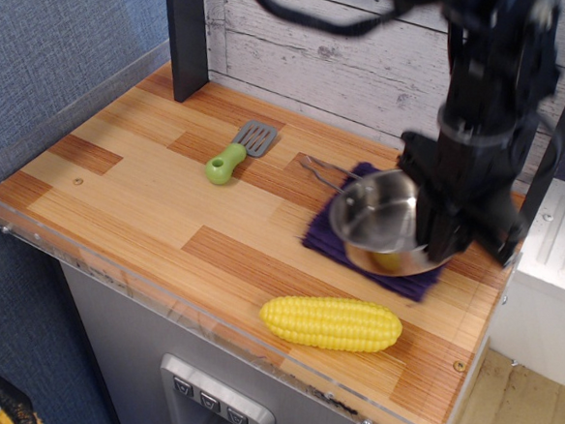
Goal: Place vessel on the blue cloth
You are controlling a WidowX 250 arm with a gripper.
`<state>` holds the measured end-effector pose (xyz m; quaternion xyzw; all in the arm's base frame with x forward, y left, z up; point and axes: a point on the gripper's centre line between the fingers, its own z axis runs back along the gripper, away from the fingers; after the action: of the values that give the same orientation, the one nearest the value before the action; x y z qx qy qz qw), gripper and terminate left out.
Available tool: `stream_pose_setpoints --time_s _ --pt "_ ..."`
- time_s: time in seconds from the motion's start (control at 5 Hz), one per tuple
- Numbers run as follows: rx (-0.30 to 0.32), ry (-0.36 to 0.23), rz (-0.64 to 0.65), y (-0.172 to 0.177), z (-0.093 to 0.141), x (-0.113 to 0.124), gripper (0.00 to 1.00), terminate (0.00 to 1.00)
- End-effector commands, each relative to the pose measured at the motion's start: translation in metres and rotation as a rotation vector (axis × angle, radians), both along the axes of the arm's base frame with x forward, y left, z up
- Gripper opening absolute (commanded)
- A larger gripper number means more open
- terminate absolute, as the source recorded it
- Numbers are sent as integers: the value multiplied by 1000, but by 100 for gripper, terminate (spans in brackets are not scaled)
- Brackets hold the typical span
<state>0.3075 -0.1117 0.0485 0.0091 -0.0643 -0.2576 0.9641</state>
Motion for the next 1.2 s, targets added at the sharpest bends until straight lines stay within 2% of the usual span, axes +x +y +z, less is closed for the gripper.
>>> stream_pose_setpoints --time_s 0.0,0.2,0.4,0.8,1.0 --pt "85 44 33 44 -31 -9 0 0" --pt "51 57 48 47 -24 -9 0 0" --pt "4 18 56 45 15 -8 100 0" --pt "-192 -112 119 84 111 2 100 0" --pt "-250 -111 152 106 159 6 100 0"
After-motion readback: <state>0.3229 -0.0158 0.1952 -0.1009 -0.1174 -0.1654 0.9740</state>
